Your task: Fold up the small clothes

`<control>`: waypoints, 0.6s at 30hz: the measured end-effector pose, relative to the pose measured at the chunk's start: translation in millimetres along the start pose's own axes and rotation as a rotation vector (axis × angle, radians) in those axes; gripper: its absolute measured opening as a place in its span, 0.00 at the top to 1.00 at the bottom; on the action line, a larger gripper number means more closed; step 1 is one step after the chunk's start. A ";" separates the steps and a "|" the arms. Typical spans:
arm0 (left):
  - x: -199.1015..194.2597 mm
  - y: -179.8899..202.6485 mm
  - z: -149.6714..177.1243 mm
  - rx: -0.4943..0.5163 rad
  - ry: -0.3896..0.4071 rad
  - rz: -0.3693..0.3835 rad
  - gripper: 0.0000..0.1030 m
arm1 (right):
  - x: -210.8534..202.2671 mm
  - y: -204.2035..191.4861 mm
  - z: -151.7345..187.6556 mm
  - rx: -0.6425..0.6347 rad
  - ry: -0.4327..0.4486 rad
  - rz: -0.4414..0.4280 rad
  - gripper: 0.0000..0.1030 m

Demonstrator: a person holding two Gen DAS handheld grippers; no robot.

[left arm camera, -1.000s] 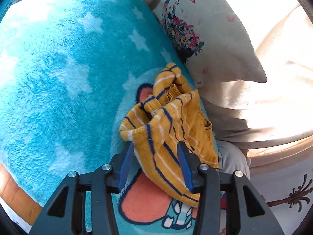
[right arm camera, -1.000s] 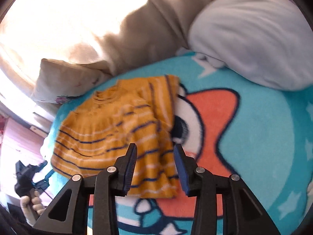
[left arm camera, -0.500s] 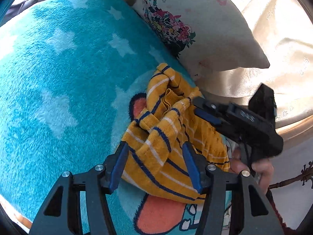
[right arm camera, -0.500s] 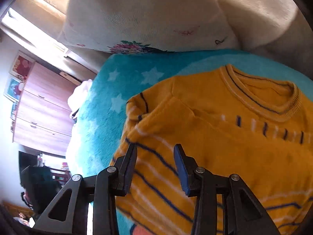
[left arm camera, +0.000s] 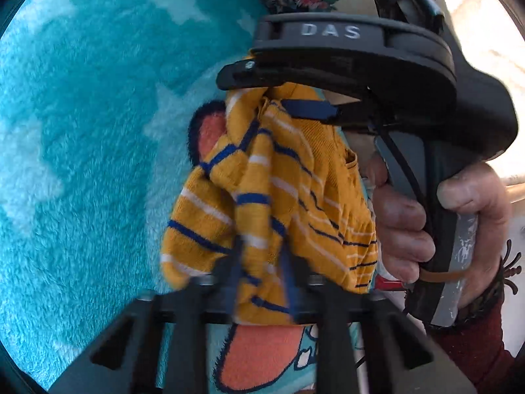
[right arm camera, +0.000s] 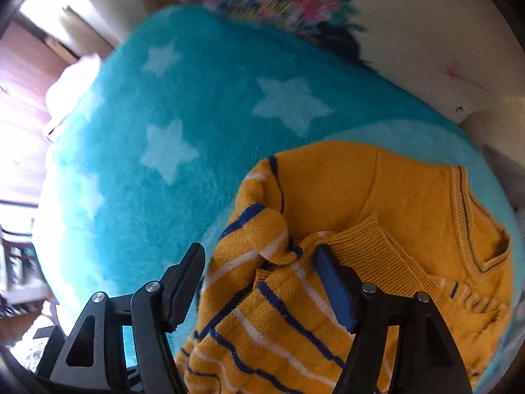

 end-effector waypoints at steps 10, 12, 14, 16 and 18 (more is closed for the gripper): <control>-29.1 -2.9 7.3 -0.023 0.056 0.033 0.70 | -12.1 -3.6 12.9 0.009 -0.057 0.053 0.23; -41.9 -5.5 11.2 -0.029 0.094 0.027 0.65 | -26.6 4.5 22.3 0.042 -0.036 -0.001 0.23; -51.0 -9.6 15.1 -0.041 0.119 0.018 0.61 | -34.9 15.2 34.5 0.061 -0.041 -0.031 0.23; -55.1 -16.2 15.4 -0.051 0.145 -0.007 0.53 | -29.8 18.9 42.0 0.080 -0.079 -0.058 0.23; -52.8 -20.6 13.9 -0.057 0.147 -0.015 0.50 | -21.7 20.5 41.6 0.087 -0.095 -0.043 0.23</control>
Point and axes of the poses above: each gripper's, at about its wrist camera, not at the fingertips, and x roughly the way its jaws point, y to its right, z to its underside, the point moved 7 cm from there along x, roughly the way its jaws point, and after that the axes turned 10 degrees about z, right-handed, at the moved point
